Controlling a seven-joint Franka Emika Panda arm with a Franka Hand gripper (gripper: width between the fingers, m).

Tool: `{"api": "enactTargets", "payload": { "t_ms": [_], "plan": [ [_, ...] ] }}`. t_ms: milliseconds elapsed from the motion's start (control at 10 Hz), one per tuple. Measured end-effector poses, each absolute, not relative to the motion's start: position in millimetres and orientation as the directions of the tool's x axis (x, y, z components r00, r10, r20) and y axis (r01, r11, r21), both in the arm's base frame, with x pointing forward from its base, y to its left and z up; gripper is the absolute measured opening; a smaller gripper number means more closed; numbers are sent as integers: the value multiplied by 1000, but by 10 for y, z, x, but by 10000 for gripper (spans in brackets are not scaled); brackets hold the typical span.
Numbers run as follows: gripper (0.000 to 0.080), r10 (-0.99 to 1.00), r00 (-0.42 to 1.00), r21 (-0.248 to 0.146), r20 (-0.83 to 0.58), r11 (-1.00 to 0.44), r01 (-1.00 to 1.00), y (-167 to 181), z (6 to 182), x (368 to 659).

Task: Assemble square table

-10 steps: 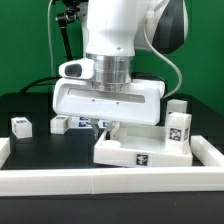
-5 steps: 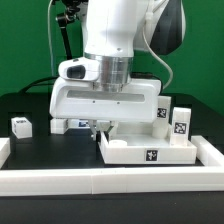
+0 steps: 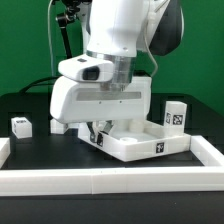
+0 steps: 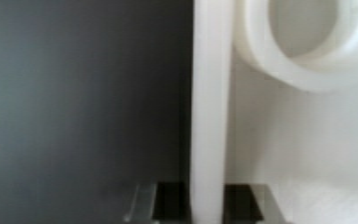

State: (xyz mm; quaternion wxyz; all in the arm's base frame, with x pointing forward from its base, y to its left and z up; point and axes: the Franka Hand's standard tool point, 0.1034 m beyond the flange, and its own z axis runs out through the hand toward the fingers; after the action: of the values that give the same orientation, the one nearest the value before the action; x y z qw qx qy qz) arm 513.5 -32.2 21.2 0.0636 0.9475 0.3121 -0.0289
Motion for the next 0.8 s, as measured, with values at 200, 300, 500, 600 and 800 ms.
{"api": "enactTargets", "payload": {
  "t_ms": [200,300,500,600,800],
  "plan": [
    [66,667,737,94,-113,-731,676,-368,203,5113],
    [66,708,695,91,-124,-689,719,-388,202,5112],
    [64,796,589,88,-138,-583,808,-320,238,5176],
    [61,826,545,90,-141,-537,838,-219,266,5260],
    [60,851,506,88,-142,-498,863,-5,268,5486]
  ]
}}
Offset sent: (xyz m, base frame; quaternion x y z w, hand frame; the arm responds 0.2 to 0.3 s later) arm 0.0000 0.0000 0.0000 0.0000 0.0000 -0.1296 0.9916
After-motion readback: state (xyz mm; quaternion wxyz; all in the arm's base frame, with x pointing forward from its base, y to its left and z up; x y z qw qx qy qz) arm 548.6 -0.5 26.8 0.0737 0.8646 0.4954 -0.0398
